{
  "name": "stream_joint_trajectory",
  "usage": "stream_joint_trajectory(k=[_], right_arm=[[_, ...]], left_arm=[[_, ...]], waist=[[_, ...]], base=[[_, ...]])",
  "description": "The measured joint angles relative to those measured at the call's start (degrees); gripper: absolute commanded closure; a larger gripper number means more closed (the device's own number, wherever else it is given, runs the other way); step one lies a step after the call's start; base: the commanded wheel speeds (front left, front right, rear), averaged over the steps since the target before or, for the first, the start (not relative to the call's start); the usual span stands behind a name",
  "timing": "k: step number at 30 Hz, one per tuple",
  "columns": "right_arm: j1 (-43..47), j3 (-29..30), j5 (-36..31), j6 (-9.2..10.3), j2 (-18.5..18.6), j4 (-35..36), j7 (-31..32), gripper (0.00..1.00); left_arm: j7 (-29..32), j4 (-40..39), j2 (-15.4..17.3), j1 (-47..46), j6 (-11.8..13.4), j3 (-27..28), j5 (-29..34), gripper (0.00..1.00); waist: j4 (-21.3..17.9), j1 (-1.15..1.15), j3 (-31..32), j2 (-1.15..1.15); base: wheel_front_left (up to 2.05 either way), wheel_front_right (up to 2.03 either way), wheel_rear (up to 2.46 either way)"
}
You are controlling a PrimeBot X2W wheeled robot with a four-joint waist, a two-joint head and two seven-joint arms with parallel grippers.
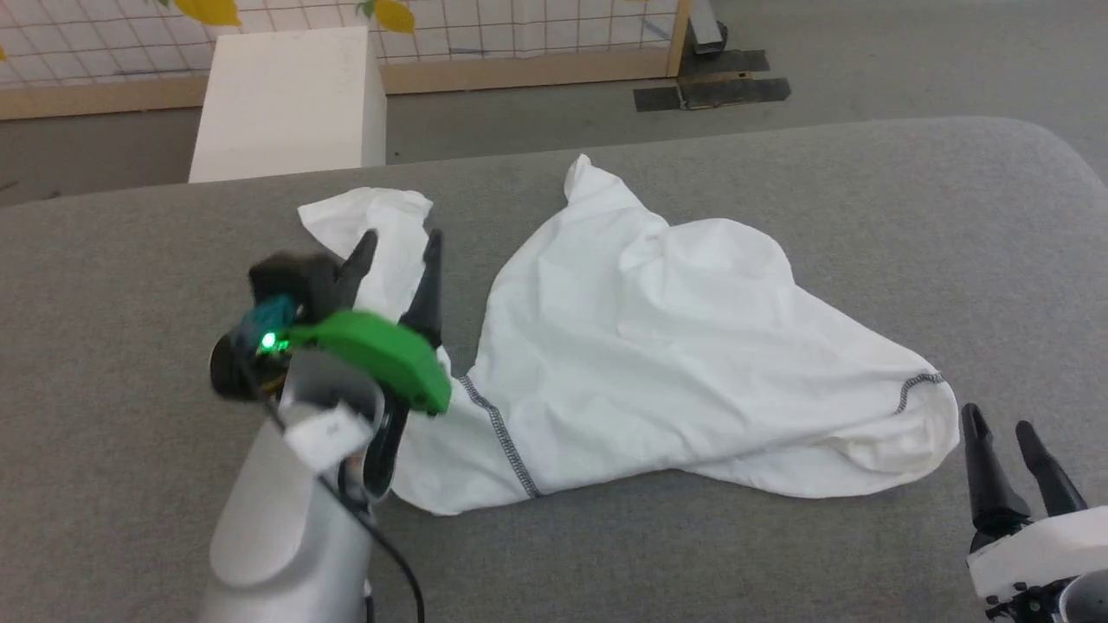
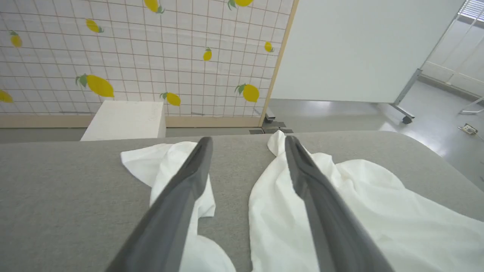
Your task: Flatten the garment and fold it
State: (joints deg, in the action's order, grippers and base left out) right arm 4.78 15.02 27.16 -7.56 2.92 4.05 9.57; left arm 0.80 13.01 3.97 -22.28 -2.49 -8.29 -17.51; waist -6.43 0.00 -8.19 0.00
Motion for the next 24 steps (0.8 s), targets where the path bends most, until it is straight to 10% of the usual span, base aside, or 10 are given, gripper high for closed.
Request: stream_joint_trajectory(k=[9, 18, 19, 24], right_arm=[[-2.5, -3.6, -0.6, 0.00, 0.0, -0.1, -0.9, 0.00], [-3.2, -5.0, -0.5, 0.00, 0.0, -2.7, -3.2, 0.00], [-3.6, -5.3, 0.6, 0.00, 0.0, -3.2, -3.7, 0.00], [-4.1, -5.9, 1.2, 0.00, 0.0, -3.8, -4.4, 0.00]], left_arm=[[28.3, 21.3, 0.5, -21.4, -0.5, -6.6, -1.6, 0.00], [37.2, 32.4, 3.3, -26.6, 1.5, -10.3, 2.4, 0.00], [37.8, 32.7, 3.3, -27.7, 0.9, -10.1, 1.7, 1.00], [32.8, 32.4, 2.6, -28.6, 0.0, -9.3, 0.5, 1.00]], waist=[[-4.8, 0.00, -4.0, 0.00], [-8.9, 0.00, -9.9, 0.00], [-9.6, 0.00, -10.9, 0.00], [-9.6, 0.00, -12.5, 0.00]], base=[[0.00, 0.00, 0.00], [0.00, 0.00, 0.00], [0.00, 0.00, 0.00], [0.00, 0.00, 0.00]])
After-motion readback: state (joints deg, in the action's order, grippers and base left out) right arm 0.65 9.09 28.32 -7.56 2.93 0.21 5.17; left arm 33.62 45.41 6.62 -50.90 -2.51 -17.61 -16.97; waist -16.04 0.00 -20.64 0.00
